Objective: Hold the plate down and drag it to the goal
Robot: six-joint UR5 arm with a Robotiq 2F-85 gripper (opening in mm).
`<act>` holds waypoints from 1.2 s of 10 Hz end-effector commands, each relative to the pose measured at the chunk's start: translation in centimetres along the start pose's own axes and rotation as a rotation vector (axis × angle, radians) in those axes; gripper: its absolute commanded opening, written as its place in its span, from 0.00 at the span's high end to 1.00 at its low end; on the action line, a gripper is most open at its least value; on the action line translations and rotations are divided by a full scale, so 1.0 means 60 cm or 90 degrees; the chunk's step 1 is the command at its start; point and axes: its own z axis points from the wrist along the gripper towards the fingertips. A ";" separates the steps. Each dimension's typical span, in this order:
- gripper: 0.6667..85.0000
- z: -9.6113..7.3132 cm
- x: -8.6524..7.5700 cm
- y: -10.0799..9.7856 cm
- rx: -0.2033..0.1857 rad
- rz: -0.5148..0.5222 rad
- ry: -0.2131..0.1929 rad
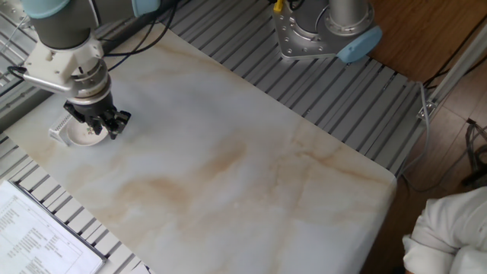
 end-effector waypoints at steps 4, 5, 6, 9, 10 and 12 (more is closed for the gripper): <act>0.70 0.024 0.012 -0.030 0.017 -0.007 -0.012; 0.70 0.027 0.010 -0.031 0.020 -0.008 -0.013; 0.71 0.028 0.010 -0.037 0.025 -0.008 -0.013; 0.79 0.026 0.019 -0.053 0.032 -0.018 -0.010; 0.80 0.027 0.020 -0.055 0.033 -0.020 -0.012; 0.81 0.025 0.023 -0.056 0.031 -0.021 -0.012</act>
